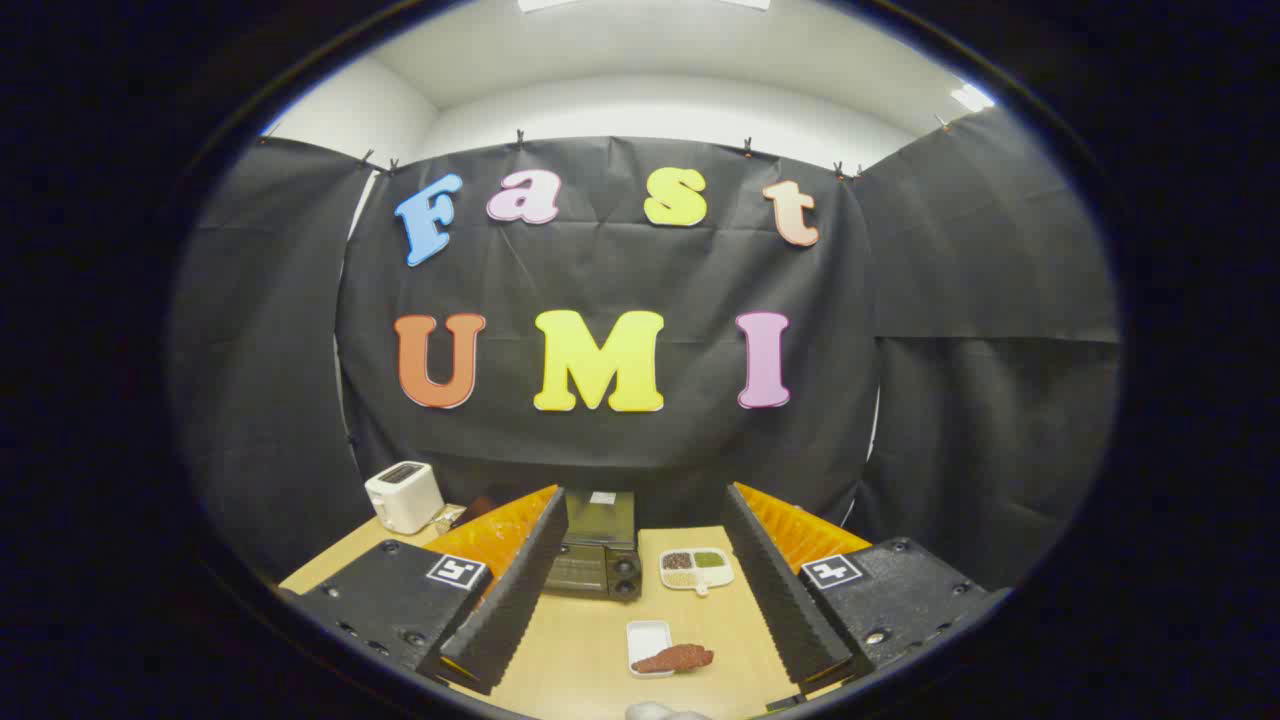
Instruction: Open the toaster oven, put the food inside, and close the toaster oven door.
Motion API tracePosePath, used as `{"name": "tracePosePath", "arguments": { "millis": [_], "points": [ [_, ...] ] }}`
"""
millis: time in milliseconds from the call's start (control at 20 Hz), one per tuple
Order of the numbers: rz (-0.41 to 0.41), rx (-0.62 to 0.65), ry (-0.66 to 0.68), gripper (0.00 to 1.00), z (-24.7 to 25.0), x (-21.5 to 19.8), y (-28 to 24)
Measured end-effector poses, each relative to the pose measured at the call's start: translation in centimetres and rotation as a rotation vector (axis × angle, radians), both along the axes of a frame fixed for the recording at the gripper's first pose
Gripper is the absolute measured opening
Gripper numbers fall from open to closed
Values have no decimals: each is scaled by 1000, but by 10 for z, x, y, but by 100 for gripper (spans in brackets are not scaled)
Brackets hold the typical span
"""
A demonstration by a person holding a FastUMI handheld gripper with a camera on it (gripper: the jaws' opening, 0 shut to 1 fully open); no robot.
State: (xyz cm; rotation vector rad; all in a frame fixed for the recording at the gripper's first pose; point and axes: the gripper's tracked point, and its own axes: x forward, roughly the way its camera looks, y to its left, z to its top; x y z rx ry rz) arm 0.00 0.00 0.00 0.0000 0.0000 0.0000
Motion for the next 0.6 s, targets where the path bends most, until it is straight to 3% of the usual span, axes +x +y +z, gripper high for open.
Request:
{"name": "tracePosePath", "arguments": {
  "millis": [600],
  "points": [
    [20, -13, -7, 100, -6, 9, 24]
  ]
}}
